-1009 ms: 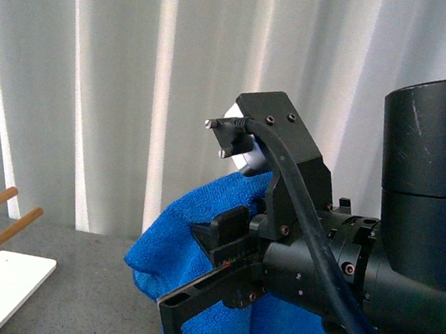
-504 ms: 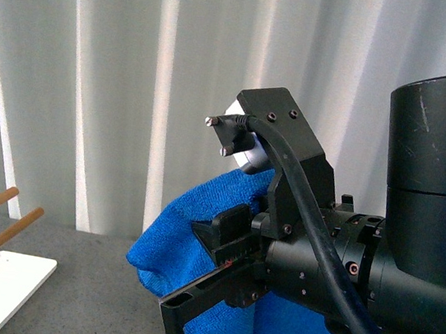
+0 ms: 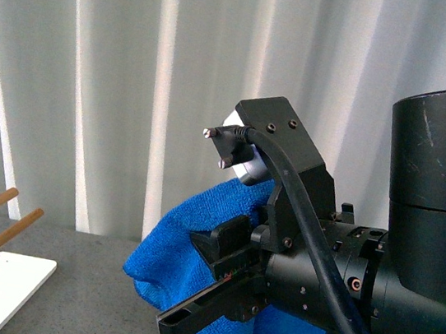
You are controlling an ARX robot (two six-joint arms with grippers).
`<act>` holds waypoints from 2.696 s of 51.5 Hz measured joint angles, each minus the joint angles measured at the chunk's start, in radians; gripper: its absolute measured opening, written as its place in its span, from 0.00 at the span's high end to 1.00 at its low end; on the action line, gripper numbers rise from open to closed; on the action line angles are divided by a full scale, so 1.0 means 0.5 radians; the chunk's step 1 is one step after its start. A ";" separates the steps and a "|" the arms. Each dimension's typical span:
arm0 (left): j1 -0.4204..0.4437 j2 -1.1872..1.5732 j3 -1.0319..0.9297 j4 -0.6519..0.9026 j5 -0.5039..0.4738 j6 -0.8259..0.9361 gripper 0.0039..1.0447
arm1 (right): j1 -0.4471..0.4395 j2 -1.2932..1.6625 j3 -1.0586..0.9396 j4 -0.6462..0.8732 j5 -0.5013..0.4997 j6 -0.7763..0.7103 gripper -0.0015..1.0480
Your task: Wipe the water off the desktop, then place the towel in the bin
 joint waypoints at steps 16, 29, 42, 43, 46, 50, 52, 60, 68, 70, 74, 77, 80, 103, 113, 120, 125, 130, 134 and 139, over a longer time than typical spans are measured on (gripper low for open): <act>0.000 -0.281 0.000 -0.270 0.001 0.000 0.97 | -0.002 -0.013 -0.008 0.000 -0.007 -0.001 0.96; 0.000 -0.431 0.000 -0.420 0.001 0.000 0.97 | -0.001 -0.013 -0.027 0.000 -0.007 -0.003 0.96; 0.000 -0.793 0.001 -0.790 0.001 0.000 0.97 | 0.000 -0.013 -0.027 -0.011 0.000 -0.009 0.96; 0.000 -0.792 0.001 -0.792 0.001 0.001 0.97 | 0.001 -0.014 -0.027 -0.011 -0.001 -0.009 0.96; 0.000 -0.793 0.001 -0.797 0.002 0.001 0.97 | 0.005 -0.014 -0.028 -0.011 -0.005 -0.009 0.96; 0.000 -0.793 0.001 -0.798 0.001 -0.001 0.94 | 0.005 -0.014 -0.047 0.012 0.001 0.019 0.96; 0.000 -0.793 0.001 -0.798 0.001 -0.001 0.86 | 0.003 -0.013 -0.065 0.044 0.003 0.068 0.96; 0.000 -0.794 0.001 -0.798 0.001 0.000 0.53 | -0.050 0.126 -0.129 -0.111 0.217 0.181 0.96; 0.000 -0.794 0.001 -0.798 0.001 0.000 0.31 | -0.180 0.425 -0.031 -0.614 0.481 0.084 0.96; 0.000 -0.794 0.001 -0.798 0.001 0.000 0.26 | -0.214 0.486 -0.002 -0.710 0.535 0.074 0.96; 0.000 -0.794 0.001 -0.798 0.001 0.000 0.11 | -0.297 0.607 0.091 -0.883 0.616 0.035 0.96; 0.000 -0.794 0.001 -0.798 0.001 0.001 0.05 | -0.340 0.660 0.164 -0.925 0.657 0.001 0.96; 0.000 -0.794 0.001 -0.798 0.002 0.004 0.06 | -0.365 0.695 0.237 -0.968 0.696 -0.031 0.96; 0.000 -0.794 0.001 -0.798 0.001 0.005 0.06 | -0.191 1.186 1.255 -1.588 0.762 -0.179 0.96; 0.000 -0.794 0.001 -0.798 0.001 0.005 0.06 | -0.118 1.437 1.645 -1.759 0.798 -0.146 0.96; 0.000 -0.794 0.001 -0.798 0.001 0.005 0.06 | -0.060 1.552 1.853 -1.801 0.741 -0.076 0.96; 0.000 -0.794 0.001 -0.798 0.001 0.005 0.06 | -0.006 1.604 1.952 -1.804 0.691 -0.047 0.96; 0.000 -0.794 0.001 -0.798 0.001 0.005 0.06 | 0.068 1.644 2.023 -1.805 0.624 -0.024 0.96; 0.000 -0.794 0.001 -0.798 0.001 0.005 0.06 | 0.133 1.652 2.037 -1.804 0.565 -0.005 0.96; 0.000 -0.794 0.001 -0.798 0.001 0.005 0.06 | 0.186 1.650 2.020 -1.773 0.491 0.017 0.96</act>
